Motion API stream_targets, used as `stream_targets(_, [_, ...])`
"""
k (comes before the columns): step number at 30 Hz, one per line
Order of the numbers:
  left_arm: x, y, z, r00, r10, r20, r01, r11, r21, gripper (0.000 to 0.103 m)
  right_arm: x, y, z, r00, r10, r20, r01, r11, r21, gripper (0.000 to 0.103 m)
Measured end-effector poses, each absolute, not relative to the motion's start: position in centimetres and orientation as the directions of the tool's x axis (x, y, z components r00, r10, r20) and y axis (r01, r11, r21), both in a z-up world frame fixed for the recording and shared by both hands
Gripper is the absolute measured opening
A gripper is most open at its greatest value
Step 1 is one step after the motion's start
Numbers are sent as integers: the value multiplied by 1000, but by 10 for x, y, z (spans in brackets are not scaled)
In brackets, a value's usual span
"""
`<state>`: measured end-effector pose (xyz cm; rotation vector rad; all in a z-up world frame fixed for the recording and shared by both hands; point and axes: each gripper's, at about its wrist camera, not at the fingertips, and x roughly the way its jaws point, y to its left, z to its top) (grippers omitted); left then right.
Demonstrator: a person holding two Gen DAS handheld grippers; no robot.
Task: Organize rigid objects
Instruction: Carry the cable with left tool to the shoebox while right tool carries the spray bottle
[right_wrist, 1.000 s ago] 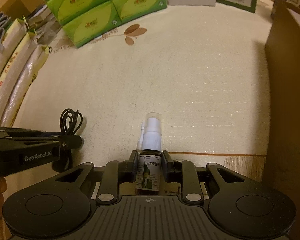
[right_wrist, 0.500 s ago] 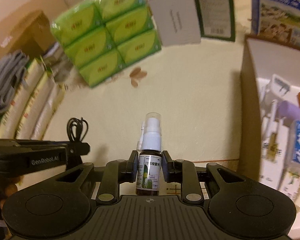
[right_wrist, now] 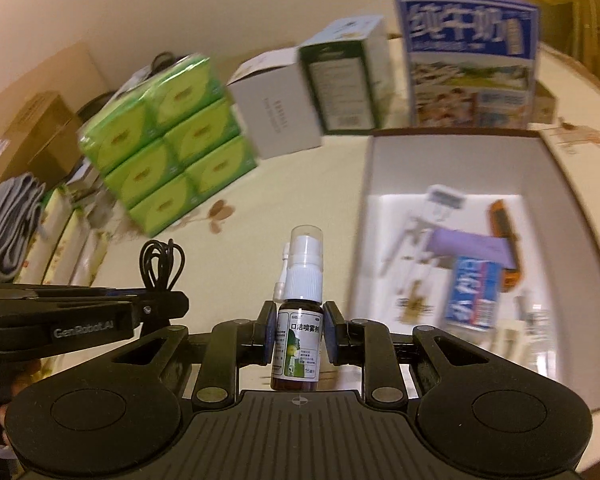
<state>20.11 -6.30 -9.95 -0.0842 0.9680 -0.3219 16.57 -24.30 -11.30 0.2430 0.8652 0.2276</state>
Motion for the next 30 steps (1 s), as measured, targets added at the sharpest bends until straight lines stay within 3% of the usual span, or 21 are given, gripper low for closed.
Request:
stream_targets(10, [213,-147,-89,488,-406,-773,368,899,-239,10,157,-324,-104,677,163,-717,66,958,280,21])
stream_targets(30, [261,-236,-136,429,-357,-830,426,890,-163,10,193,-382,-144,629,87,-772,141,964,224,21])
